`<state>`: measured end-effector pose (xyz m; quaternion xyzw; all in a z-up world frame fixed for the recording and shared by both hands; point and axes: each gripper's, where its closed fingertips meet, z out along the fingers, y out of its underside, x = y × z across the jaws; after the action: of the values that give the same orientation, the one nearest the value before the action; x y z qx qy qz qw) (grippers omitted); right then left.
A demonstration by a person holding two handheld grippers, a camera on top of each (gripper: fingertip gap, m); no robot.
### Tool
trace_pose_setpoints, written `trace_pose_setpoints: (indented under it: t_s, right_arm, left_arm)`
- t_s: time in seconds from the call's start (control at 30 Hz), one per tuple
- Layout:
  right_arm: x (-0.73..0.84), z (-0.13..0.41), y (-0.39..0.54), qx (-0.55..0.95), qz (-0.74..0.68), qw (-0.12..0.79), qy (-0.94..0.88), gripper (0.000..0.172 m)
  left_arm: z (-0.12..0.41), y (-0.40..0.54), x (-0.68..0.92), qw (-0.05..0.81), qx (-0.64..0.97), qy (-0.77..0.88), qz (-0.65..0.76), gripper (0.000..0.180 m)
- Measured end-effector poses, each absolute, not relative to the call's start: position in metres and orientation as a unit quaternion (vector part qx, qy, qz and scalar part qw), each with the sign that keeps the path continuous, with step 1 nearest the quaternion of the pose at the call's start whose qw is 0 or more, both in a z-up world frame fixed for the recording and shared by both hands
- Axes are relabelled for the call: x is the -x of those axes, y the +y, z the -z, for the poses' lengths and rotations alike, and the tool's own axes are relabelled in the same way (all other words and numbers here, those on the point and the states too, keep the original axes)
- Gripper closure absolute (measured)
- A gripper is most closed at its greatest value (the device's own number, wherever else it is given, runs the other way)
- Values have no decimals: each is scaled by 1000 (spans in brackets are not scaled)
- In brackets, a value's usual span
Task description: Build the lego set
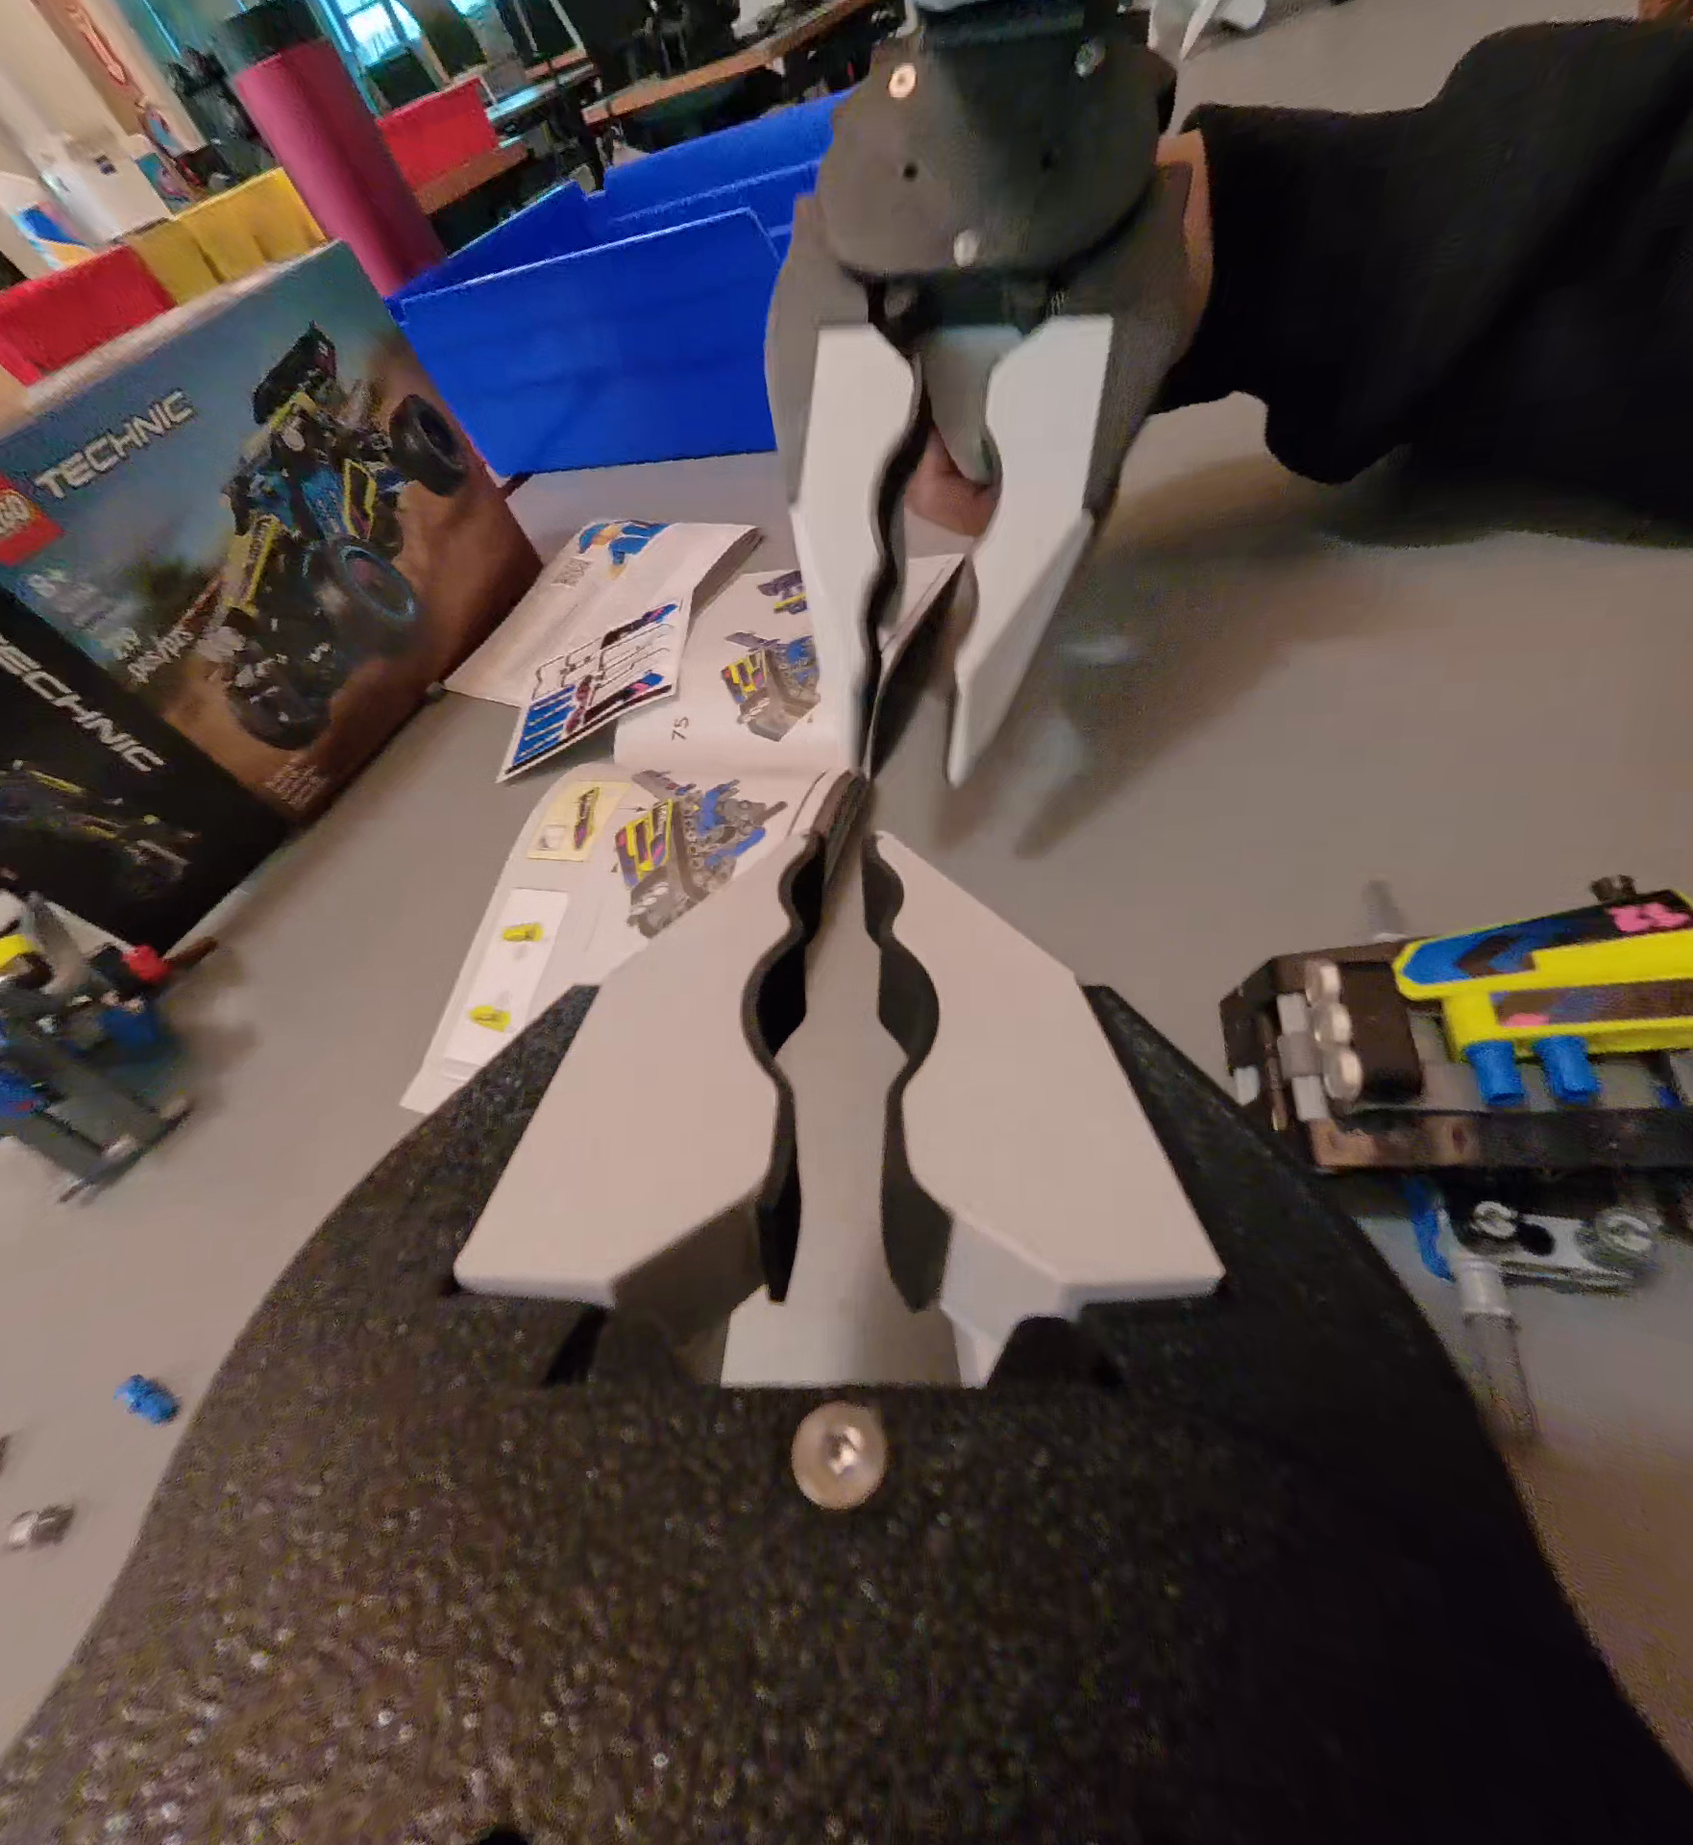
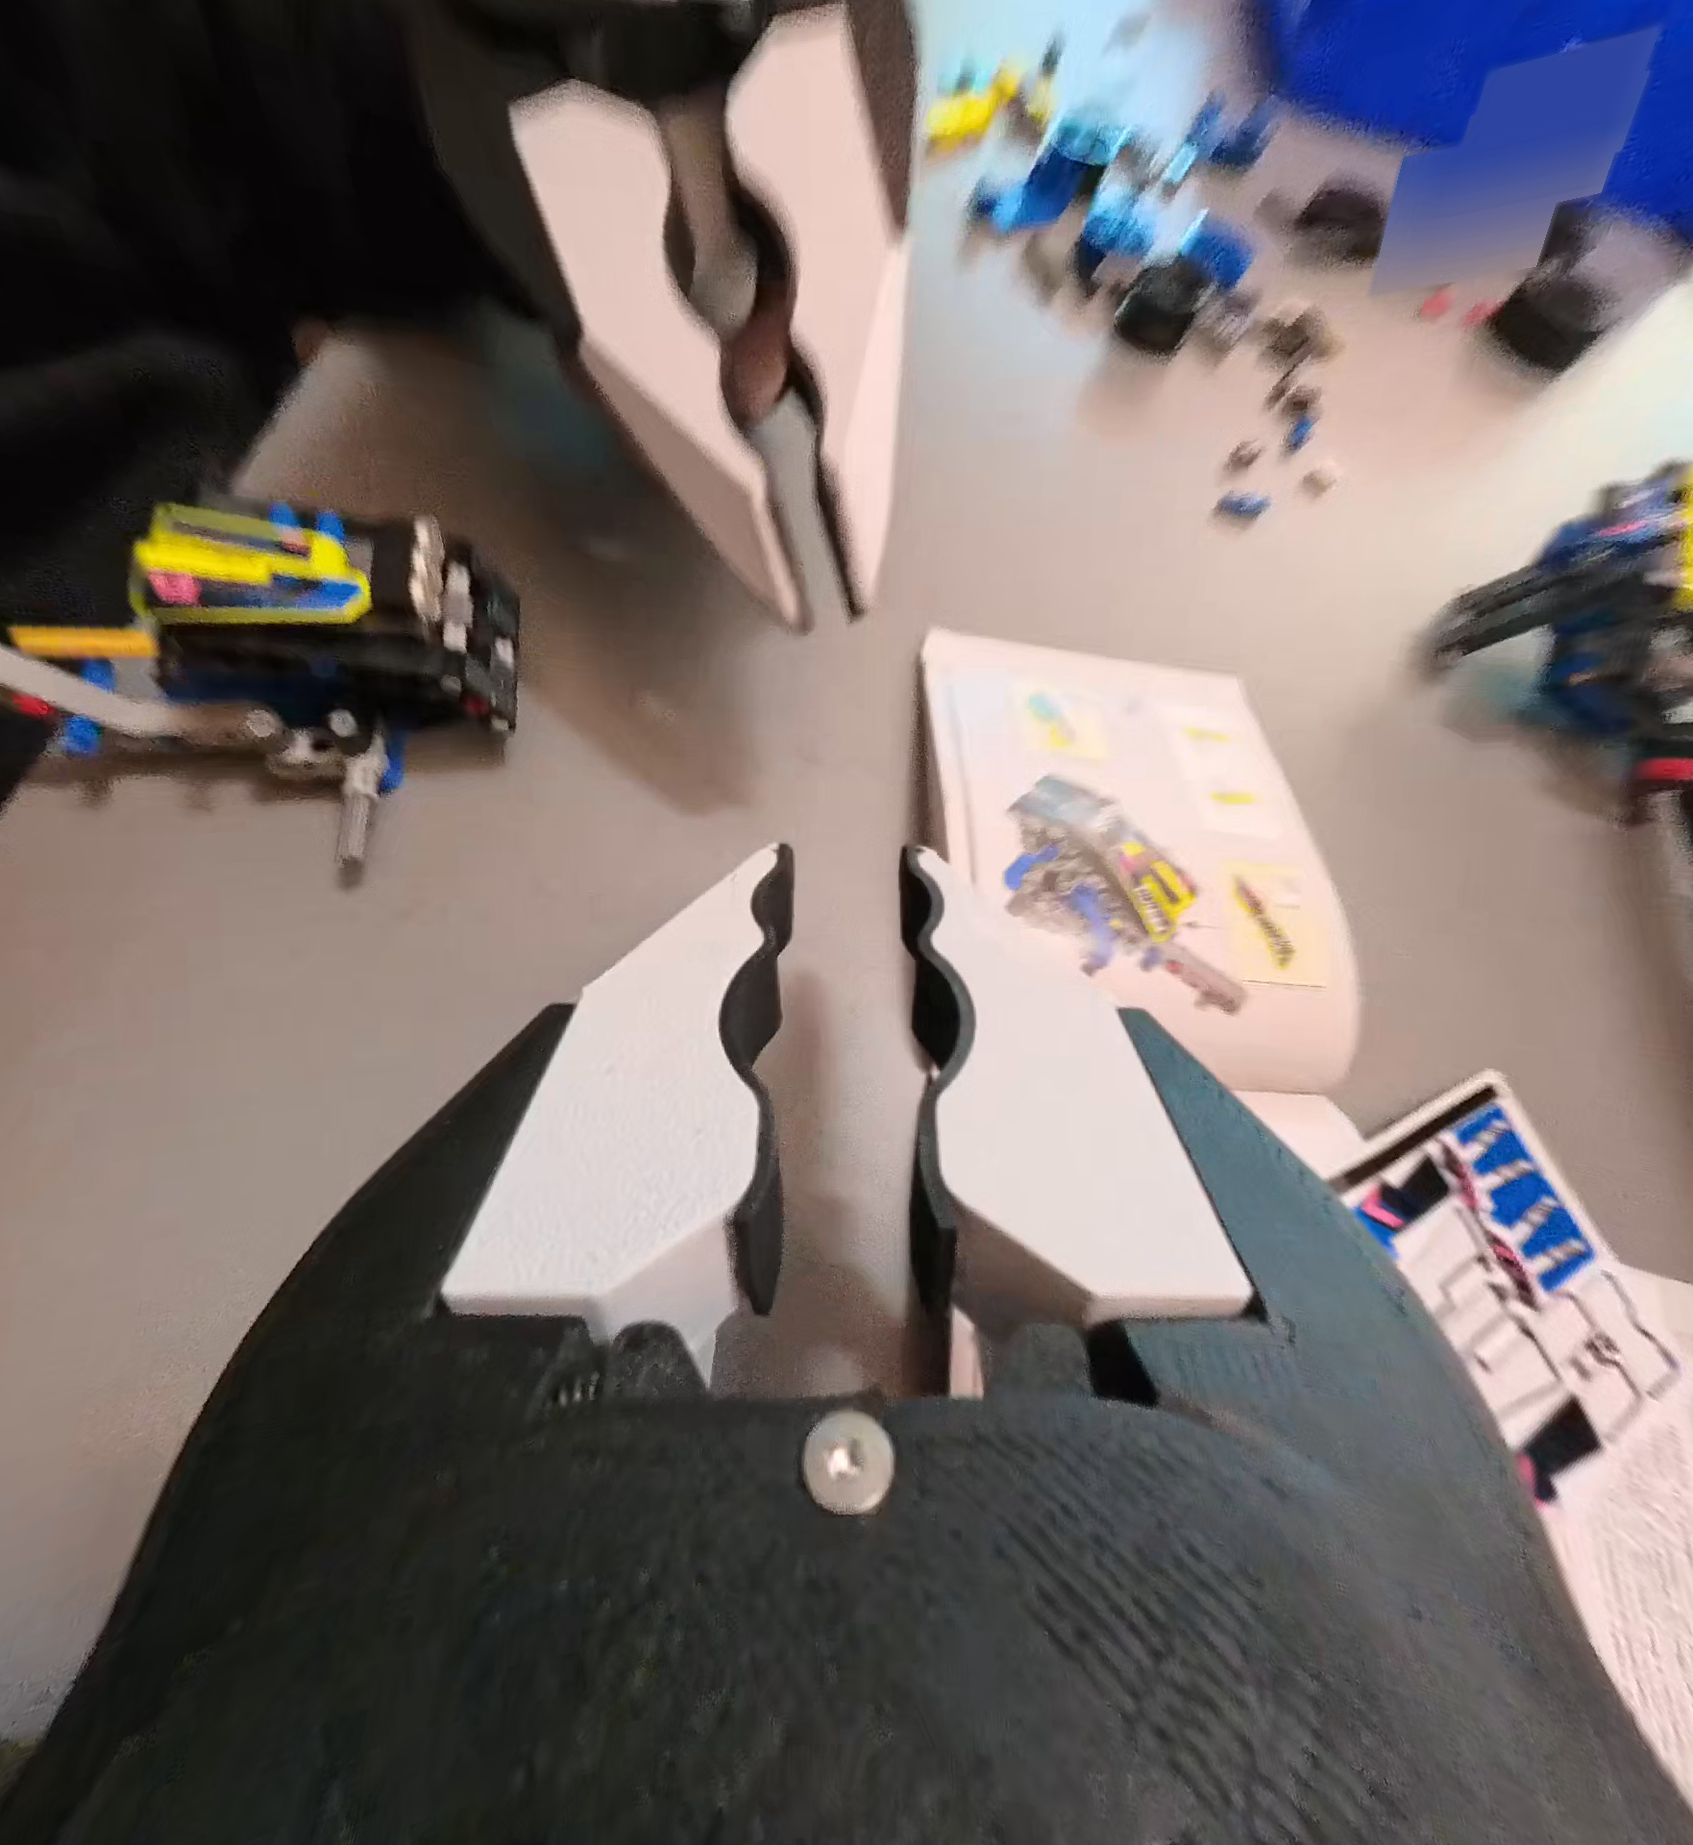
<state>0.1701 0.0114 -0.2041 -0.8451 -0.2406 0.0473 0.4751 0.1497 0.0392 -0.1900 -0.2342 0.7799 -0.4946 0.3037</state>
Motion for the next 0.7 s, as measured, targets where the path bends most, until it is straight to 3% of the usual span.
trace_pose_setpoints:
  t_s: [0.03,0.3,0.47,0.6,0.7]
  right_arm:
    - [-171,190,6,832,-48,502,-231,154]
    - [-181,116,-56,757,29,636,-147,160]
    - [-159,103,-96,753,54,645,-120,158]
    - [-133,110,-126,762,79,636,-90,157]
    - [-119,116,-148,781,113,611,-66,157]
  left_arm:
    - [191,38,-148,289,235,781,501,174]
    - [189,36,-142,271,222,783,513,164]
    - [193,28,-126,245,173,812,500,151]
    - [178,1,-72,130,41,841,524,129]
    - [196,-9,-45,60,-43,889,452,122]
